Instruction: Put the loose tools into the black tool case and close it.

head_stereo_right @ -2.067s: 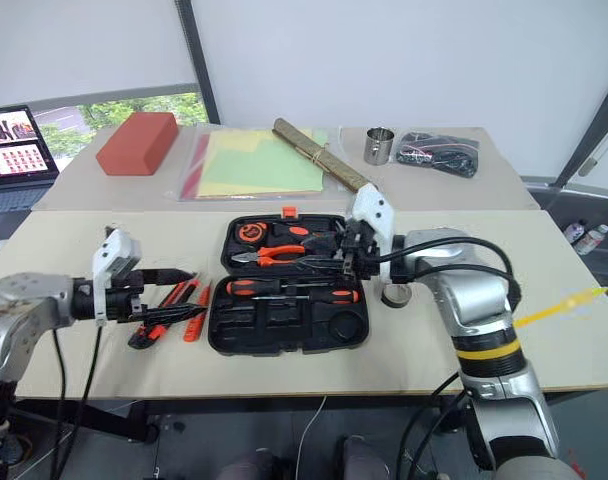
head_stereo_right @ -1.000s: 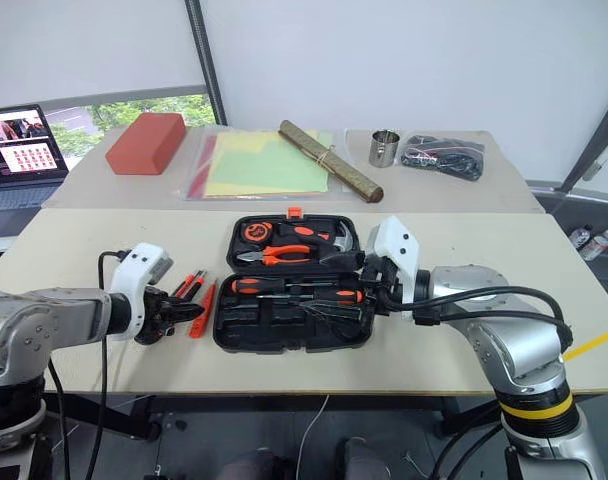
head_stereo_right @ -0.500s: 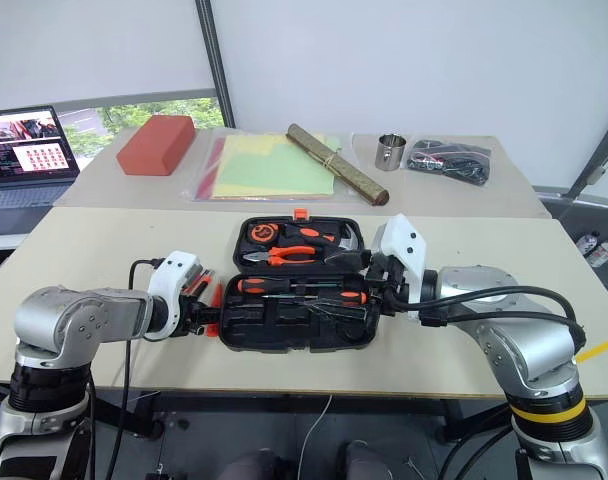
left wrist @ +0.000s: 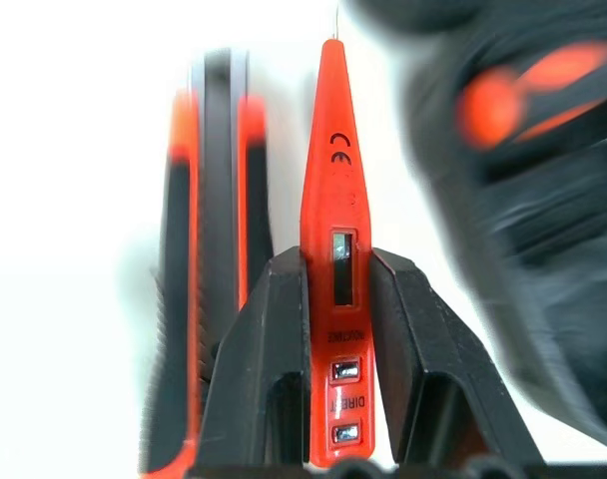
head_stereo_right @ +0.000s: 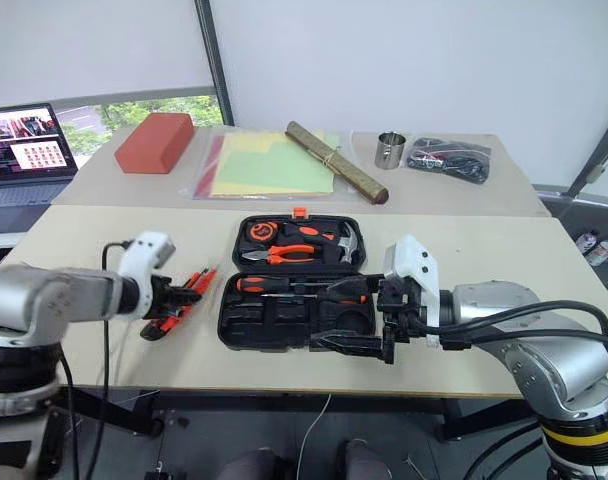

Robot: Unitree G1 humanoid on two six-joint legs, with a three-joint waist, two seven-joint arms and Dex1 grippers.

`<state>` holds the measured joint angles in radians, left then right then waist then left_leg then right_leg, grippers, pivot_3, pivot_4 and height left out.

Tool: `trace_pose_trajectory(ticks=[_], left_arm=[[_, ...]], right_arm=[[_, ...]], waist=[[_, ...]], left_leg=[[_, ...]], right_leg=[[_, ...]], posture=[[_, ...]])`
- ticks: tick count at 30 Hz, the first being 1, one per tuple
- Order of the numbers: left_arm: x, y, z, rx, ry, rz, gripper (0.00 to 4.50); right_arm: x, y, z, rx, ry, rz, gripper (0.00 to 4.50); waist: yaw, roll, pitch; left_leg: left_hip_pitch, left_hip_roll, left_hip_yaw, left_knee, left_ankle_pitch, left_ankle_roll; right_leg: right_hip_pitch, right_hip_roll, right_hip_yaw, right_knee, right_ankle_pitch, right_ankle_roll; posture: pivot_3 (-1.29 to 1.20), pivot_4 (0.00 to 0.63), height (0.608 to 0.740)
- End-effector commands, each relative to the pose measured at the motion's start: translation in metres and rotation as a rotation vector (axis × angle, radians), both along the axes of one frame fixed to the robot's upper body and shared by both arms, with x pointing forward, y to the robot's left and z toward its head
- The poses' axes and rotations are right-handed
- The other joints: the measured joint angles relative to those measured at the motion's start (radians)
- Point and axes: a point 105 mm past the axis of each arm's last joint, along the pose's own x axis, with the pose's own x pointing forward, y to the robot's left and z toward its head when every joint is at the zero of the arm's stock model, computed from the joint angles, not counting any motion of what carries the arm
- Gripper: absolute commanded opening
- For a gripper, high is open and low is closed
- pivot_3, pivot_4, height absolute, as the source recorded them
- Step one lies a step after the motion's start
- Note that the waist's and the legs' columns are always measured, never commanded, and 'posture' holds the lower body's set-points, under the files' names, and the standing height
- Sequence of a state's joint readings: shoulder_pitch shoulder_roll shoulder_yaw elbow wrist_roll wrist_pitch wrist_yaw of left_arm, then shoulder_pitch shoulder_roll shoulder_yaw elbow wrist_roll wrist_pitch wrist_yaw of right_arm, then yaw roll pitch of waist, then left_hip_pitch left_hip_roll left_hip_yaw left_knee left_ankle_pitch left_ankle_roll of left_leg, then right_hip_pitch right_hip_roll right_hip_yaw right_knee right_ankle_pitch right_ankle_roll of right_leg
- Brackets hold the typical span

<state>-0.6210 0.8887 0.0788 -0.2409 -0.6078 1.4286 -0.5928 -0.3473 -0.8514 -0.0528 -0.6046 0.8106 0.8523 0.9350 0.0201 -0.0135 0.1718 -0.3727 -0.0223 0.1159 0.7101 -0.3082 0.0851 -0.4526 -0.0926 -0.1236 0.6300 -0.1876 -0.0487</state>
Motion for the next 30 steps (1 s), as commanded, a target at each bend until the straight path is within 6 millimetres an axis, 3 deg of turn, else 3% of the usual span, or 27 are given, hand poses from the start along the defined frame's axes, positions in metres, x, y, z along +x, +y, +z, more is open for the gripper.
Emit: trace_pose_trajectory(ticks=[1,5,11,13,22,30], left_arm=[[0.0,-0.013,0.033,0.062,-0.189,-0.28,0.4],[-0.025,-0.05,0.045,0.046,-0.228,-0.783,0.4],[-0.013,-0.074,0.019,0.097,-0.119,-1.041,0.4],[-0.004,-0.079,0.008,0.126,-0.08,-1.057,0.4],[0.023,-0.09,-0.023,0.218,0.011,-1.029,0.4],[0.034,-0.096,-0.034,0.233,0.012,-1.02,0.4]], right_arm=[[-0.007,0.003,0.005,-0.013,-0.041,0.043,4.5],[-0.005,0.002,0.005,-0.01,-0.035,0.04,4.5],[-0.003,0.004,0.008,0.006,-0.053,0.014,4.5],[-0.003,0.004,0.007,0.006,-0.059,0.005,4.5],[-0.004,0.003,0.009,0.029,-0.086,-0.063,4.5],[-0.006,0.003,0.007,0.031,-0.094,-0.093,4.5]], waist=[[-0.001,0.0,0.0],[0.002,0.0,0.0],[0.006,0.0,0.0],[0.004,0.0,0.0],[0.001,0.0,0.001],[0.005,0.0,0.0]], left_leg=[[0.0,0.0,0.0,-0.001,0.0,0.0],[-0.002,0.0,0.001,-0.001,0.0,0.0],[-0.006,0.0,0.001,0.002,0.0,0.001],[-0.006,0.0,0.002,0.002,0.005,0.008],[-0.01,0.001,0.001,0.003,0.006,0.011],[-0.011,0.001,0.0,0.005,0.005,0.013]], right_leg=[[0.0,0.0,0.0,0.0,0.0,0.0],[-0.001,0.0,-0.001,-0.002,0.0,0.0],[-0.002,0.0,-0.001,-0.003,-0.002,0.004],[-0.003,0.001,-0.001,-0.002,-0.002,0.004],[-0.005,0.001,-0.002,-0.002,-0.003,0.004],[-0.004,0.001,-0.002,-0.002,-0.003,0.006]], posture=[[0.0,0.15,0.737],[0.0,0.15,0.737],[0.0,0.15,0.737],[0.0,0.15,0.737],[0.0,0.15,0.737],[0.0,0.15,0.737]])
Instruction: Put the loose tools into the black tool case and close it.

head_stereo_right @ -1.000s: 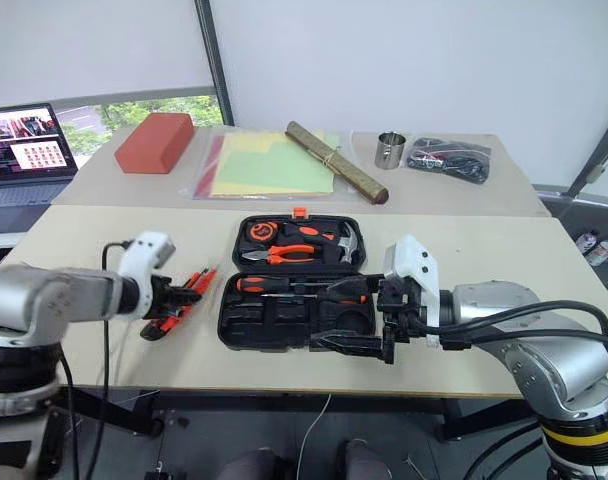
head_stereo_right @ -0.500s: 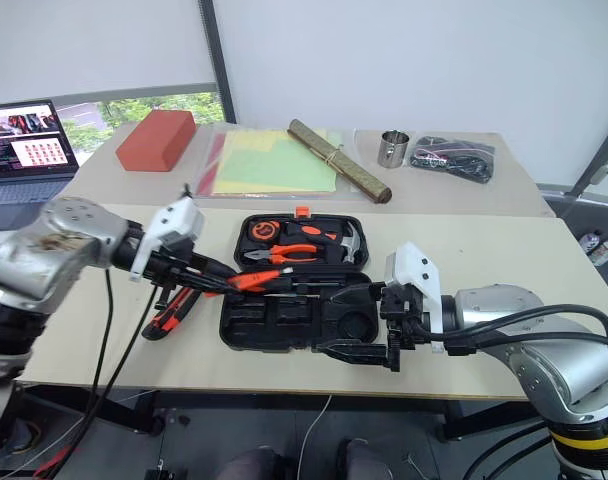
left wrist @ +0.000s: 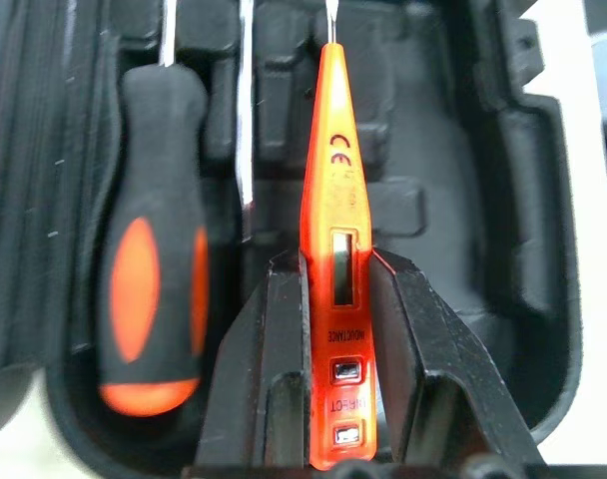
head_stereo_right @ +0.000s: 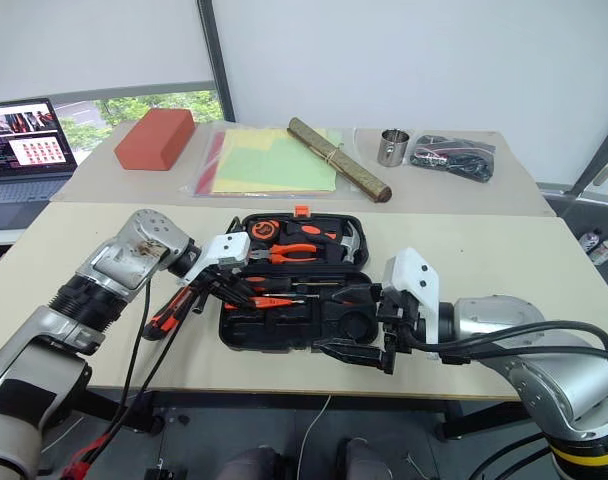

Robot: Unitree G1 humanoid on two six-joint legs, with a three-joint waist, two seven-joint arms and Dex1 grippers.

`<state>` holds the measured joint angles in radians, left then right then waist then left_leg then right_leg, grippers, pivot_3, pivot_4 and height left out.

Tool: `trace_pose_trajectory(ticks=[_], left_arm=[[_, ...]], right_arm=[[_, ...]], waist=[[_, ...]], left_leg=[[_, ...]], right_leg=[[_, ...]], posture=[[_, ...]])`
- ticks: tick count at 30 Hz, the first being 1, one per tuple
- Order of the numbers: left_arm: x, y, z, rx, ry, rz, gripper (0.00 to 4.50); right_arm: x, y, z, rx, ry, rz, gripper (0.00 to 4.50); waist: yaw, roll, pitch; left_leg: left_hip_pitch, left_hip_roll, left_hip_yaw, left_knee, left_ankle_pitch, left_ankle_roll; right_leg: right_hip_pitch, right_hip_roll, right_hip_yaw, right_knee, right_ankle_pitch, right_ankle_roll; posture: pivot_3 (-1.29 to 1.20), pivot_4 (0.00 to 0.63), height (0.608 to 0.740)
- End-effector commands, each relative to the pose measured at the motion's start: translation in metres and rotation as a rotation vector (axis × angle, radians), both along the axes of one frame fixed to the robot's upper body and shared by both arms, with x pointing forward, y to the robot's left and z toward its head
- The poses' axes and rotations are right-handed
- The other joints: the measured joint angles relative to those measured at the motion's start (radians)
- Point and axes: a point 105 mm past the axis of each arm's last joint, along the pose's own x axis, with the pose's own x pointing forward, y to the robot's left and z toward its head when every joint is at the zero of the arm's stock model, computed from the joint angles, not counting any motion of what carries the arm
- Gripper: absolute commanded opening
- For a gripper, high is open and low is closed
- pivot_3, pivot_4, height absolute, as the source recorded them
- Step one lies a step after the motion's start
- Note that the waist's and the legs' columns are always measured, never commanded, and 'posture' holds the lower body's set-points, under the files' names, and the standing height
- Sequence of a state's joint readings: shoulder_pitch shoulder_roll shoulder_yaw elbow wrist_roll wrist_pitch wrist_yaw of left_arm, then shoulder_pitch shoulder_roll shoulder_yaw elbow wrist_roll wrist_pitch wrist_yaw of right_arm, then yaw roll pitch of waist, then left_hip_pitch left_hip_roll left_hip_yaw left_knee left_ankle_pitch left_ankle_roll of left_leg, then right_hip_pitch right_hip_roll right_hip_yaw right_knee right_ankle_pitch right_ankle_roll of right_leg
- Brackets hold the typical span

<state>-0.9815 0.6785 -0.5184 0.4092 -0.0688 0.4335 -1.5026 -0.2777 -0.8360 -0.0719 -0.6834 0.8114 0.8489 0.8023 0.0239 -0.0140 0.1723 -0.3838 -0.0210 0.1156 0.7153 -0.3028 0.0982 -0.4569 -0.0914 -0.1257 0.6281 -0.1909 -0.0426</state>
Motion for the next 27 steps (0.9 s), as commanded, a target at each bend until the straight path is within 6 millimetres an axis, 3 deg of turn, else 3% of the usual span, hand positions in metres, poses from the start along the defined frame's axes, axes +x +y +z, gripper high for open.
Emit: trace_pose_trajectory(ticks=[1,4,6,8,12,14,17,20,27], left_arm=[[0.006,-0.006,0.001,-0.007,-0.032,0.002,0.4],[0.003,-0.01,0.004,-0.032,-0.006,-0.015,0.4],[-0.001,-0.012,0.006,-0.044,0.018,-0.024,1.41],[-0.004,-0.012,0.007,-0.053,0.04,-0.026,1.92],[-0.003,-0.01,0.01,-0.055,0.015,-0.01,3.49],[-0.007,-0.01,0.022,-0.12,0.037,-0.018,4.21],[-0.019,-0.009,0.049,-0.298,0.054,-0.064,4.06],[-0.019,-0.007,0.057,-0.406,0.015,-0.052,3.11],[-0.017,-0.004,0.016,-0.473,-0.082,-0.01,0.54]], right_arm=[[-0.004,0.001,0.011,0.025,-0.057,0.002,4.5],[-0.003,0.002,0.013,0.033,-0.06,-0.002,4.5],[-0.003,0.002,0.014,0.037,-0.061,-0.004,4.5],[-0.002,0.001,0.014,0.038,-0.06,-0.006,4.5],[-0.002,0.002,0.013,0.042,-0.056,-0.006,4.5],[-0.003,0.002,0.012,0.044,-0.054,-0.005,4.5],[-0.003,0.002,0.012,0.047,-0.049,-0.003,4.5],[-0.003,0.001,0.012,0.047,-0.047,-0.004,4.5],[0.001,0.0,0.013,0.053,-0.045,-0.011,4.5]], waist=[[0.002,0.0,0.0],[0.001,0.0,0.0],[0.001,0.0,0.0],[0.0,0.0,0.0],[0.002,0.0,0.0],[0.002,0.0,0.0],[-0.002,-0.001,0.001],[-0.003,-0.001,0.001],[-0.003,-0.001,0.0]], left_leg=[[0.0,0.0,0.0,0.0,0.0,0.0],[-0.001,0.0,0.0,0.001,0.0,0.001],[-0.001,0.0,0.0,0.001,0.0,0.001],[-0.001,0.0,0.0,0.001,0.0,0.001],[-0.001,0.0,0.0,0.001,0.0,0.002],[-0.001,0.0,0.0,0.002,0.0,0.002],[-0.002,0.001,0.0,0.003,0.0,0.002],[-0.002,0.001,-0.001,0.004,0.0,0.002],[-0.001,0.001,-0.001,0.004,0.0,0.002]], right_leg=[[0.0,0.0,0.0,0.0,0.0,0.0],[0.0,0.0,0.0,0.0,0.0,0.0],[0.0,0.0,0.0,0.0,0.0,0.0],[0.0,0.0,0.0,0.0,0.001,0.0],[0.0,0.0,0.0,0.0,0.001,-0.001],[0.0,0.0,0.0,0.0,0.001,-0.001],[-0.001,0.0,0.0,0.001,0.001,0.0],[-0.001,0.0,-0.001,0.001,0.001,0.0],[0.0,0.0,-0.001,0.002,0.003,-0.005]], posture=[[0.0,0.15,0.737],[0.0,0.15,0.737],[0.0,0.15,0.737],[0.0,0.15,0.737],[0.0,0.15,0.737],[0.0,0.15,0.737],[0.0,0.15,0.737],[0.0,0.15,0.737],[0.0,0.15,0.737]])
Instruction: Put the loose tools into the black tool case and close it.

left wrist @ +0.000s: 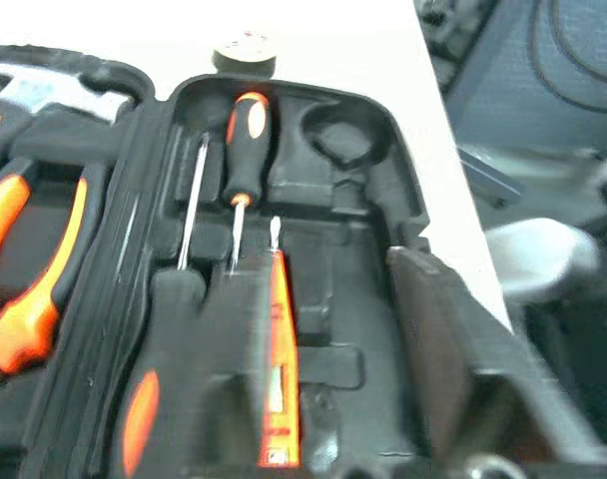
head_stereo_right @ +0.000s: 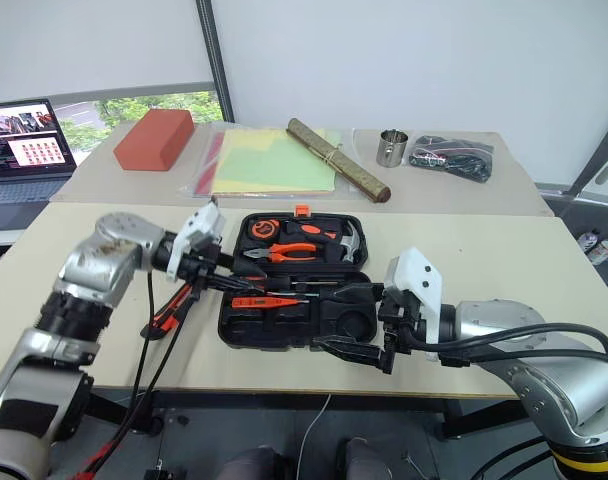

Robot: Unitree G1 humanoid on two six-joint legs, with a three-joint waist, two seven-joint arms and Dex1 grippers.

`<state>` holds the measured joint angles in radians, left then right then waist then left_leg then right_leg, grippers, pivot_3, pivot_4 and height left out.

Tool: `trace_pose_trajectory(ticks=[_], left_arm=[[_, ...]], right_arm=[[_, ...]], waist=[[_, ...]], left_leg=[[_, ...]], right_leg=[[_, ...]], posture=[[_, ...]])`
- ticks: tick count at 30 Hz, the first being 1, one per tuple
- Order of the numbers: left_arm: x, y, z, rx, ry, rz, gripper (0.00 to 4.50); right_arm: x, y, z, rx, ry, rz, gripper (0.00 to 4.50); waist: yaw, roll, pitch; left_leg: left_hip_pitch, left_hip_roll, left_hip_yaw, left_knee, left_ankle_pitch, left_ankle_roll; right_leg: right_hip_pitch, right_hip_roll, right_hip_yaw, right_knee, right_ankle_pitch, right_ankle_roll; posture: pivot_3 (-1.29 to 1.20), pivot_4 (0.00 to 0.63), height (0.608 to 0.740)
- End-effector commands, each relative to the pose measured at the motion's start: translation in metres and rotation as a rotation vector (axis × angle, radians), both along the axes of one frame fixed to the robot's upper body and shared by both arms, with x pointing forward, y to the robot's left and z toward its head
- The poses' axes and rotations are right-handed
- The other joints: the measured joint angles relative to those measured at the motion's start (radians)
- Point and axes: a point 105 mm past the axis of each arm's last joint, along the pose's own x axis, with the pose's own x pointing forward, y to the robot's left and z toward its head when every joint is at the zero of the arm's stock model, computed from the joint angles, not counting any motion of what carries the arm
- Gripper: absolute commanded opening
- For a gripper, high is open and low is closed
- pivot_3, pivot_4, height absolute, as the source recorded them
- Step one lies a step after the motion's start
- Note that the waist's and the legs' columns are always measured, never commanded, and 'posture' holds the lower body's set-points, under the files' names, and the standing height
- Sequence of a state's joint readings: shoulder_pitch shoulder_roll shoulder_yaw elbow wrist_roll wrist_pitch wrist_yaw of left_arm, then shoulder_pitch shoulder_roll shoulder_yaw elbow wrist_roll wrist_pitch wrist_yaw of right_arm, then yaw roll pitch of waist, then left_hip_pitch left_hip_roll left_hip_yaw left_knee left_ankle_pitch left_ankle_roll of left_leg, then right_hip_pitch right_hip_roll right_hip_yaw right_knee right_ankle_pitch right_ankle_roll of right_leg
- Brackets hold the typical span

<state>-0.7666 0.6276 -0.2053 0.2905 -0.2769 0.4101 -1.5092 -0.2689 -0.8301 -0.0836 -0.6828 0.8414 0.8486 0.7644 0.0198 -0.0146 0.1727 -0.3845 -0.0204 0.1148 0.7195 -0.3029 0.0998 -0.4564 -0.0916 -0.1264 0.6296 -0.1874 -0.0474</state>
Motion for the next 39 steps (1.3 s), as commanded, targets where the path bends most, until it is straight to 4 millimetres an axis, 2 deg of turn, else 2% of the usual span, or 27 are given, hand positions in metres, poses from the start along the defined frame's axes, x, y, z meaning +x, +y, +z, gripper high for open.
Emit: trace_pose_trajectory(ticks=[1,2,6,12,17,26,33,38,39], left_arm=[[0.005,-0.003,-0.005,-0.034,-0.107,0.026,0.25],[0.009,-0.004,-0.009,-0.049,-0.118,0.055,0.09],[0.028,-0.009,-0.012,-0.122,-0.163,0.186,0.09],[0.019,-0.005,-0.037,-0.054,-0.149,0.142,0.09],[0.015,-0.002,-0.049,-0.007,-0.145,0.117,0.09],[0.028,0.008,-0.064,0.082,-0.155,0.167,0.09],[0.021,0.005,-0.059,0.039,-0.134,0.149,0.09],[0.019,0.022,-0.03,-0.022,-0.163,0.239,0.09],[0.019,0.028,-0.022,-0.035,-0.175,0.27,0.33]], right_arm=[[0.0,0.001,0.012,0.026,-0.05,0.013,4.5],[0.0,0.001,0.012,0.028,-0.05,0.012,4.5],[0.0,0.002,0.013,0.034,-0.047,0.009,4.5],[0.001,0.001,0.013,0.038,-0.045,-0.002,4.5],[0.002,0.002,0.013,0.045,-0.044,-0.009,4.5],[0.005,0.002,0.014,0.058,-0.042,-0.016,4.5],[0.006,0.003,0.016,0.063,-0.047,-0.013,4.5],[0.011,0.004,0.017,0.06,-0.052,0.005,4.5],[0.012,0.004,0.018,0.061,-0.054,0.01,4.5]], waist=[[0.003,0.0,0.0],[0.004,0.0,0.0],[0.009,0.0,0.0],[0.007,0.0,0.0],[0.005,0.0,0.0],[0.002,0.0,-0.002],[-0.005,0.0,-0.004],[-0.011,0.0,-0.004],[-0.013,0.0,-0.004]], left_leg=[[0.0,0.0,0.0,0.0,0.0,0.0],[0.0,0.0,0.0,0.0,0.0,0.0],[-0.001,0.0,0.0,0.001,0.0,0.0],[0.0,0.0,0.0,0.0,0.0,0.0],[0.0,0.0,0.0,0.0,0.0,0.0],[0.003,0.0,0.001,0.001,0.0,0.0],[0.004,0.001,0.001,0.0,0.0,0.0],[0.004,0.001,0.001,-0.001,0.0,0.0],[0.004,0.001,0.001,-0.002,0.0,0.0]], right_leg=[[0.0,0.0,0.0,0.0,0.0,0.0],[0.0,0.0,0.0,0.0,0.0,0.0],[0.0,0.0,0.0,-0.001,0.001,0.001],[0.0,0.0,0.0,0.0,0.001,0.001],[0.0,0.0,0.0,0.0,0.001,0.001],[0.002,0.0,0.001,0.0,0.001,0.001],[0.002,0.0,0.001,0.0,0.001,0.001],[0.001,0.0,0.001,0.0,0.001,0.001],[0.001,0.0,0.001,0.0,0.001,0.001]], posture=[[0.0,0.15,0.737],[0.0,0.15,0.737],[0.0,0.15,0.737],[0.0,0.15,0.737],[0.0,0.15,0.737],[0.0,0.15,0.737],[0.0,0.15,0.737],[0.0,0.15,0.737],[0.0,0.15,0.737]])
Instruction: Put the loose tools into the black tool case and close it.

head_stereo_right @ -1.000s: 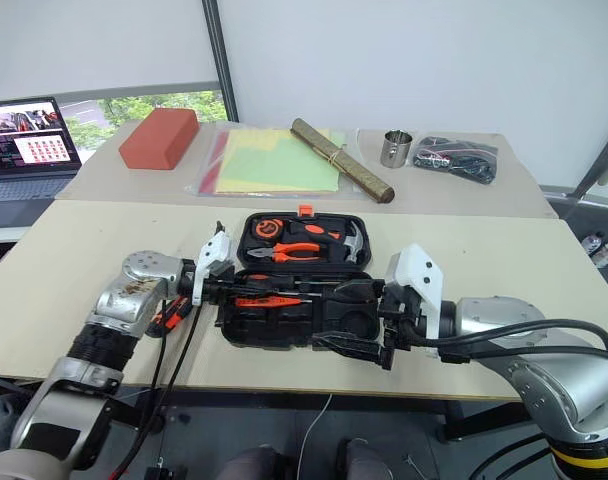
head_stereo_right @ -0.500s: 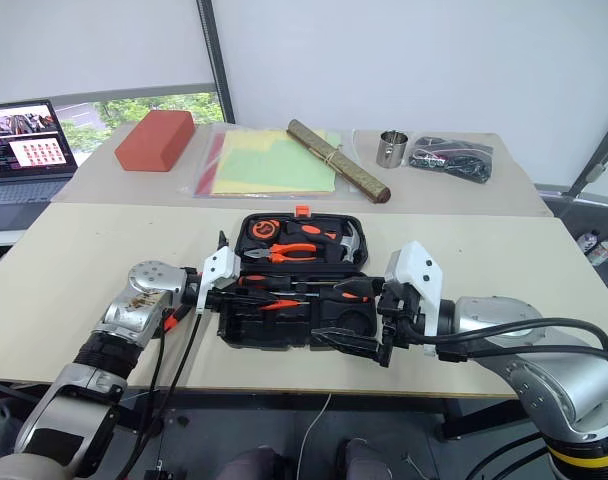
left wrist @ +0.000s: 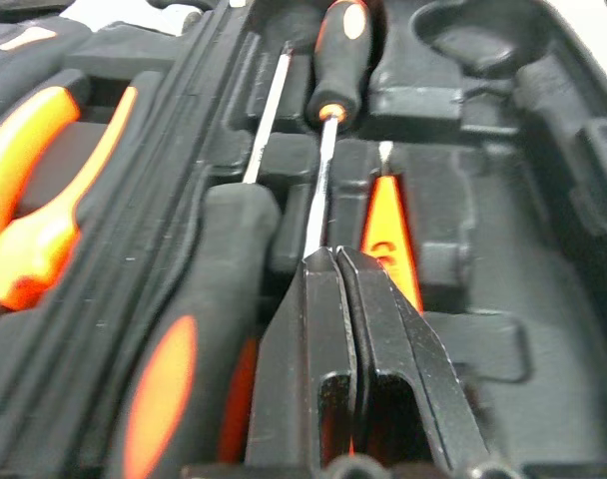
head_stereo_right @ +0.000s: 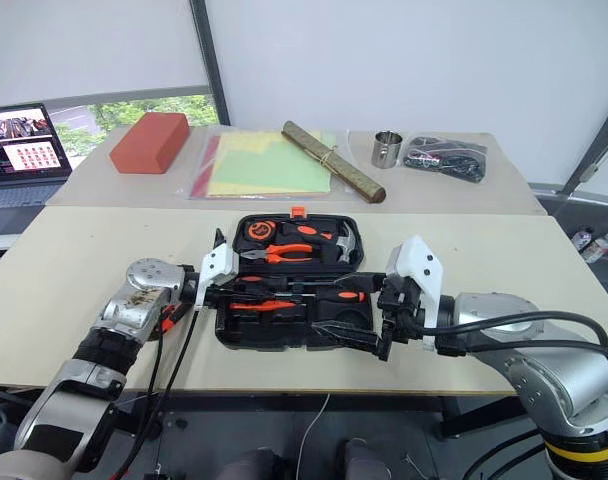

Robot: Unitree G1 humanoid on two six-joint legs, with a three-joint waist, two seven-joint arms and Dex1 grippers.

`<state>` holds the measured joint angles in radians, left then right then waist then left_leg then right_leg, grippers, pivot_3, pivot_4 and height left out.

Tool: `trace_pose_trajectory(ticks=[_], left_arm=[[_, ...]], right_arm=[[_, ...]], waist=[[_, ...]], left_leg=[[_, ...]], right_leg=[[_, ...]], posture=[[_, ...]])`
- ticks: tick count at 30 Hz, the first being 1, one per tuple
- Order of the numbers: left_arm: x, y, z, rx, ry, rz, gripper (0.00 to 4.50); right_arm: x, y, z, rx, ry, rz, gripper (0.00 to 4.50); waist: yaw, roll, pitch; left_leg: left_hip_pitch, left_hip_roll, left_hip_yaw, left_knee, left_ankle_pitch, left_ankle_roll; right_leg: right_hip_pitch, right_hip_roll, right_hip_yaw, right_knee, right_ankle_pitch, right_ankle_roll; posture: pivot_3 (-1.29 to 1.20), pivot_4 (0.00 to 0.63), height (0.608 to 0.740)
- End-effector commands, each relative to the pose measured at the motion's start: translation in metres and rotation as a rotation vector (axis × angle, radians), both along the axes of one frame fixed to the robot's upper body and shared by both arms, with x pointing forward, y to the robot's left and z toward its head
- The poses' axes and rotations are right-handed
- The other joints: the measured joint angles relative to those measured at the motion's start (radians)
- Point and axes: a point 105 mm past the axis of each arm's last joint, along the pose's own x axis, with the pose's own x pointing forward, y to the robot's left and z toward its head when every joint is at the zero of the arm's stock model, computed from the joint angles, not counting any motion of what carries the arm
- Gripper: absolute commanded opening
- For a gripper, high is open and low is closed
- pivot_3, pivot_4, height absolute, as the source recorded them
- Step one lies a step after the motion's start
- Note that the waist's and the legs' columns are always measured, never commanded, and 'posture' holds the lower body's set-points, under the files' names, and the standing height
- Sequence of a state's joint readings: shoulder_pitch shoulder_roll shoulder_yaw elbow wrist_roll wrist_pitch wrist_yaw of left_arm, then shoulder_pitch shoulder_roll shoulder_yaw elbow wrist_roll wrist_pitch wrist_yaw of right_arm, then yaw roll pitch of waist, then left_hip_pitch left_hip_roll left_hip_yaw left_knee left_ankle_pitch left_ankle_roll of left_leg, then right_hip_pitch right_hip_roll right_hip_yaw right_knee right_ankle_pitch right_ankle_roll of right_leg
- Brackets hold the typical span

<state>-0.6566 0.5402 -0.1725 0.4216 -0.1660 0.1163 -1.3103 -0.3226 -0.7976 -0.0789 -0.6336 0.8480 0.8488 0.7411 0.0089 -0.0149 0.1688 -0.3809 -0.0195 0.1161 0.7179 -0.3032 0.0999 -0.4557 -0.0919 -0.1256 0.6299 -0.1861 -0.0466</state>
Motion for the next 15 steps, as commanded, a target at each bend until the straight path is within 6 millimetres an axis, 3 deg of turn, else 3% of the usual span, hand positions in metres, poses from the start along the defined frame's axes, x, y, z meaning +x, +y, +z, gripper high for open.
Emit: trace_pose_trajectory(ticks=[1,5,6,7,11,15], left_arm=[[0.0,0.03,0.028,-0.053,-0.036,0.138,0.6],[-0.008,0.049,0.04,-0.065,-0.048,0.237,1.95],[-0.011,0.051,0.04,-0.056,-0.049,0.249,1.95],[-0.012,0.061,0.044,-0.064,-0.042,0.302,1.95],[-0.025,0.093,0.062,-0.164,0.031,0.44,3.01],[-0.058,0.143,0.065,-0.117,0.057,0.637,4.46]], right_arm=[[0.003,0.004,0.01,0.018,-0.042,0.041,4.5],[0.01,0.009,0.009,0.025,-0.038,0.078,4.5],[0.011,0.01,0.009,0.024,-0.039,0.087,4.5],[0.012,0.011,0.01,0.024,-0.042,0.098,4.5],[0.014,0.014,0.012,0.019,-0.05,0.13,4.5],[0.009,0.018,0.017,0.004,-0.064,0.203,4.5]], waist=[[-0.004,0.0,0.0],[-0.003,0.0,0.0],[-0.001,0.0,0.0],[0.003,0.0,0.0],[0.003,-0.001,0.001],[-0.005,0.0,0.001]], left_leg=[[0.0,0.0,0.0,-0.001,0.0,0.0],[0.0,0.0,0.0,-0.002,0.0,0.0],[0.0,0.0,0.0,-0.002,0.0,0.0],[0.0,0.0,0.0,-0.002,0.0,0.0],[-0.002,-0.001,-0.001,-0.002,0.0,0.0],[-0.001,-0.001,-0.001,-0.003,0.0,0.0]], right_leg=[[0.0,0.0,0.0,0.0,0.0,0.0],[-0.001,0.0,0.0,0.0,0.0,0.0],[-0.001,0.0,0.0,0.0,0.0,0.0],[0.0,0.0,0.0,-0.001,0.0,0.0],[-0.001,-0.001,0.0,-0.002,0.0,0.0],[-0.001,0.0,-0.001,-0.002,0.0,0.0]], posture=[[0.0,0.15,0.737],[0.0,0.15,0.737],[0.0,0.15,0.737],[0.0,0.15,0.737],[0.0,0.15,0.737],[0.0,0.15,0.737]])
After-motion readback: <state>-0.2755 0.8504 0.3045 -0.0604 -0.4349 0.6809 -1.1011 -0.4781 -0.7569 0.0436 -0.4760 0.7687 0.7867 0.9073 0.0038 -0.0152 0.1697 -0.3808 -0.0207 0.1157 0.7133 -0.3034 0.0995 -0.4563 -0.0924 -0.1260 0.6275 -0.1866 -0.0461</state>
